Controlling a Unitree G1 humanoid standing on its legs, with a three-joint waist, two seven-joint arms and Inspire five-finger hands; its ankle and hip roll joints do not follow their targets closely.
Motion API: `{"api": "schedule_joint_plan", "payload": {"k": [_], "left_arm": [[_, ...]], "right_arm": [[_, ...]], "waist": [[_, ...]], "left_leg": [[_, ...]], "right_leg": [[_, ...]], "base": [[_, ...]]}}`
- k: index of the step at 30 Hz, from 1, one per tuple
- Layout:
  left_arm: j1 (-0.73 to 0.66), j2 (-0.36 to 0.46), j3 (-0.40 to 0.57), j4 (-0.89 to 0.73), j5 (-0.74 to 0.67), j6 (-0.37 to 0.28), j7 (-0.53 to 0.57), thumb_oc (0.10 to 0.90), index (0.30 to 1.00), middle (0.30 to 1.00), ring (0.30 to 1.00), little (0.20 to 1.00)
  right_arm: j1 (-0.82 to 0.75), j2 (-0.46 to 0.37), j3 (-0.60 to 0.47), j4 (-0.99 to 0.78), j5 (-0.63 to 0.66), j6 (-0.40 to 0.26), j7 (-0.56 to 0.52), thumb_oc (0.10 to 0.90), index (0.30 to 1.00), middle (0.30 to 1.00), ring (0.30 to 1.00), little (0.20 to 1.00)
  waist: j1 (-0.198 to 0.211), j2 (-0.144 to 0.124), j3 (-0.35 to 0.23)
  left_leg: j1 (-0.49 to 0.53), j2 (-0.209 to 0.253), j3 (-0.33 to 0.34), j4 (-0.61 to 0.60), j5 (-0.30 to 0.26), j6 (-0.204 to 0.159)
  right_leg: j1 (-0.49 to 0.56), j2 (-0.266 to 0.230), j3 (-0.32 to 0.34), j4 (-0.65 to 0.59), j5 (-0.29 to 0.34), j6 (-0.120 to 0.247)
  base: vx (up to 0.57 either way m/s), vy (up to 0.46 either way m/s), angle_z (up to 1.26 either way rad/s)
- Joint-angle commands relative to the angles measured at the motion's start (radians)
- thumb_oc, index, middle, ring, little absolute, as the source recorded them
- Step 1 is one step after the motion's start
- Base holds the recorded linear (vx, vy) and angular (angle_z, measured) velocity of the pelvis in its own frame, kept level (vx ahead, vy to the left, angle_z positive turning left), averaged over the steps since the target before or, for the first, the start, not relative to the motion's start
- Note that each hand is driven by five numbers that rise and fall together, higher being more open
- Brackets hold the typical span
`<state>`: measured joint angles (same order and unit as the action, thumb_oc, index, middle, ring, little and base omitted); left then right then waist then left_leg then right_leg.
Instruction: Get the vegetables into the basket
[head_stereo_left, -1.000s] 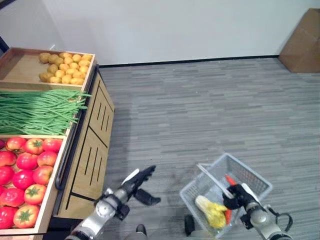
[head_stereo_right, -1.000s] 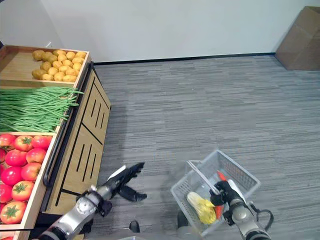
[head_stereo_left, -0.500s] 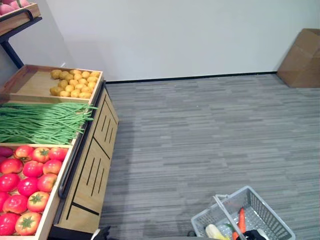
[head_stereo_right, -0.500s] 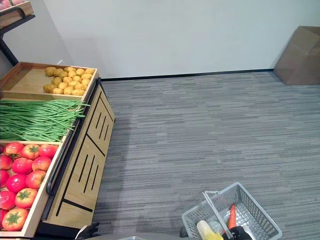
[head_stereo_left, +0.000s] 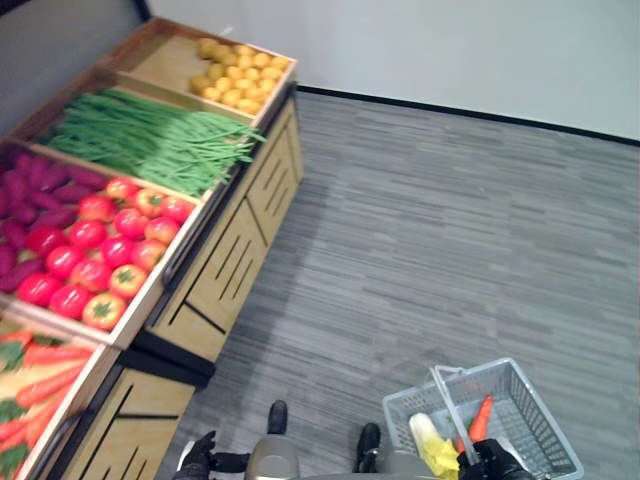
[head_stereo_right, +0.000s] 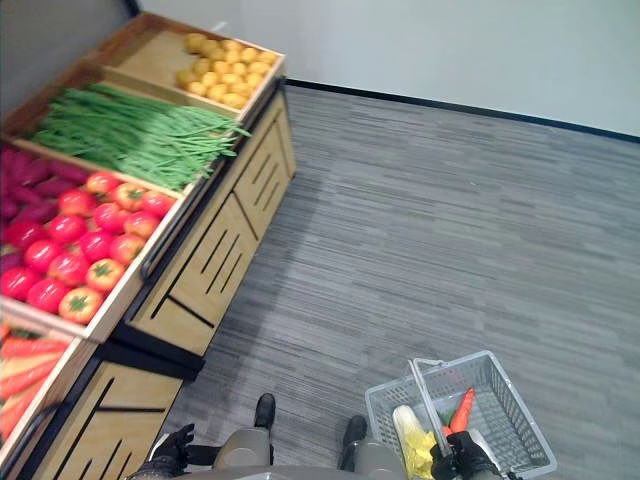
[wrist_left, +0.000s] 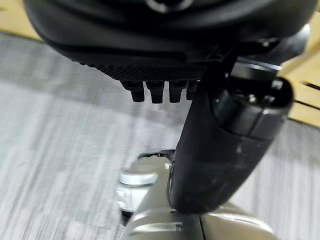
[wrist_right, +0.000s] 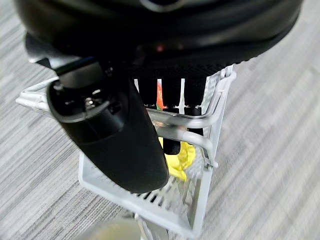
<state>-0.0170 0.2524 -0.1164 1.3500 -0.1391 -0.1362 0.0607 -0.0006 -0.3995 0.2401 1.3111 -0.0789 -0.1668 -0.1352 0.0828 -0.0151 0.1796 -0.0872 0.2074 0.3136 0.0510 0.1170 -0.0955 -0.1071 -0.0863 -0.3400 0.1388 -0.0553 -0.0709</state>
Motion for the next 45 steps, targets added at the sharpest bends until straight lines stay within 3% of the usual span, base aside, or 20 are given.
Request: {"api": "schedule_joint_plan", "payload": {"k": [1,3,8,15,24,25,26,28,30,33,36,44,45], "left_arm": [[-0.003,-0.025,-0.008,-0.028,-0.017,-0.015,-0.006,0.9,1.0,1.0,1.0,1.0],[0.003,-0.027,-0.004,-0.011,-0.003,-0.015,0.005,0.9,1.0,1.0,1.0,1.0],[0.013,-0.025,-0.009,-0.015,0.019,-0.015,0.01,0.9,1.0,1.0,1.0,1.0],[-0.006,-0.023,-0.046,-0.021,0.049,-0.016,0.005,0.9,1.0,1.0,1.0,1.0],[-0.01,-0.015,-0.055,-0.03,0.042,-0.023,0.0,0.9,1.0,1.0,1.0,1.0],[-0.014,-0.011,-0.055,-0.042,0.034,-0.03,0.005,0.9,1.0,1.0,1.0,1.0],[-0.019,-0.014,-0.052,-0.043,0.012,-0.028,0.006,0.9,1.0,1.0,1.0,1.0],[-0.025,-0.022,-0.067,-0.05,0.002,-0.034,0.005,0.9,1.0,1.0,1.0,1.0],[-0.031,-0.027,-0.075,-0.047,0.0,-0.037,0.006,0.9,1.0,1.0,1.0,1.0],[-0.031,-0.029,-0.085,-0.057,-0.005,-0.041,0.012,0.9,1.0,1.0,1.0,1.0],[-0.042,-0.03,-0.102,-0.027,0.049,-0.041,0.019,0.9,1.0,1.0,1.0,1.0],[-0.045,-0.018,-0.122,-0.03,0.099,-0.049,0.015,0.9,1.0,1.0,1.0,1.0],[-0.046,-0.009,-0.121,-0.028,0.104,-0.047,0.007,0.9,1.0,1.0,1.0,1.0]], "right_arm": [[-0.024,-0.033,-0.043,0.001,0.049,-0.038,-0.026,0.4,0.3,0.3,0.3,0.3],[-0.03,-0.023,-0.045,0.012,0.064,-0.043,-0.027,0.4,0.3,0.3,0.3,0.3],[-0.029,-0.014,-0.046,0.017,0.063,-0.041,-0.025,0.4,0.3,0.3,0.3,0.3],[-0.039,0.017,-0.031,0.029,0.077,-0.036,-0.009,0.4,0.3,0.3,0.3,0.3],[-0.016,0.031,-0.03,0.03,0.082,-0.038,-0.008,0.4,0.3,0.3,0.3,0.3],[-0.019,0.028,-0.028,0.028,0.084,-0.039,-0.008,0.4,0.3,0.3,0.3,0.3],[-0.025,0.021,-0.022,0.023,0.086,-0.042,-0.007,0.4,0.3,0.3,0.3,0.3],[-0.041,0.007,-0.014,0.023,0.091,-0.04,-0.009,0.4,0.3,0.3,0.3,0.3],[-0.053,0.002,-0.005,0.01,0.097,-0.046,-0.006,0.4,0.3,0.3,0.3,0.3],[-0.059,-0.002,-0.002,-0.006,0.102,-0.051,-0.009,0.4,0.3,0.3,0.3,0.3],[-0.07,0.009,-0.004,-0.01,0.111,-0.056,0.002,0.4,0.3,0.3,0.3,0.3],[-0.088,0.013,-0.038,0.034,0.12,-0.048,0.005,0.4,0.3,0.3,0.3,0.3],[-0.097,-0.013,-0.061,0.064,0.118,-0.04,0.0,0.4,0.3,0.3,0.3,0.3]], "waist": [[-0.018,-0.004,-0.011],[-0.016,0.003,-0.032],[-0.007,0.001,-0.036],[-0.005,-0.022,-0.04],[-0.025,-0.012,-0.039],[-0.022,-0.011,-0.033],[-0.015,-0.009,-0.017],[0.0,-0.013,-0.011],[0.001,-0.008,-0.016],[0.006,0.0,-0.017],[-0.008,0.008,-0.025],[-0.016,-0.006,-0.054],[-0.01,-0.017,-0.063]], "left_leg": [[0.028,0.037,0.014,0.007,-0.009,-0.032],[0.037,0.019,-0.034,-0.046,-0.007,-0.032],[0.058,0.016,-0.018,-0.062,-0.005,-0.026],[0.085,-0.003,-0.001,-0.062,-0.027,-0.017],[0.102,0.03,0.01,0.009,-0.019,-0.042],[0.086,0.03,-0.028,0.063,-0.02,-0.046],[0.065,0.011,-0.109,0.083,-0.015,-0.044],[0.021,-0.05,-0.244,0.049,-0.048,-0.023],[-0.006,-0.057,-0.316,-0.012,-0.034,-0.015],[-0.012,-0.05,-0.314,-0.047,-0.012,-0.014],[0.019,-0.063,-0.271,-0.045,-0.034,-0.002],[0.106,-0.109,-0.15,-0.126,-0.061,0.037],[0.132,-0.112,-0.131,-0.138,-0.069,0.045]], "right_leg": [[0.048,-0.044,0.025,-0.037,0.049,0.133],[0.051,-0.033,0.028,-0.055,0.055,0.141],[0.059,-0.045,0.023,-0.041,0.055,0.144],[0.071,-0.068,0.05,-0.053,0.075,0.163],[0.076,-0.029,0.099,-0.038,0.048,0.137],[0.071,-0.016,0.12,-0.032,0.043,0.126],[0.072,-0.008,0.15,-0.026,0.036,0.12],[0.066,-0.01,0.189,-0.031,0.036,0.125],[0.061,-0.005,0.239,-0.045,0.049,0.138],[0.06,-0.005,0.262,-0.046,0.05,0.145],[0.066,-0.017,0.303,-0.025,0.037,0.159],[0.042,-0.068,0.368,-0.051,0.093,0.216],[0.04,-0.073,0.363,-0.048,0.104,0.226]], "base": [[-0.01,0.009,0.95],[0.05,0.058,0.76],[0.05,0.08,-0.01],[0.03,0.074,-0.2],[0.02,-0.06,-0.2],[-0.03,-0.087,-0.15],[-0.04,-0.035,-0.26],[0.0,0.034,-0.82],[0.07,0.078,-0.61],[0.07,0.102,-0.61],[0.11,0.199,-0.78],[0.05,0.178,-0.62],[0.06,0.053,-0.31]]}}
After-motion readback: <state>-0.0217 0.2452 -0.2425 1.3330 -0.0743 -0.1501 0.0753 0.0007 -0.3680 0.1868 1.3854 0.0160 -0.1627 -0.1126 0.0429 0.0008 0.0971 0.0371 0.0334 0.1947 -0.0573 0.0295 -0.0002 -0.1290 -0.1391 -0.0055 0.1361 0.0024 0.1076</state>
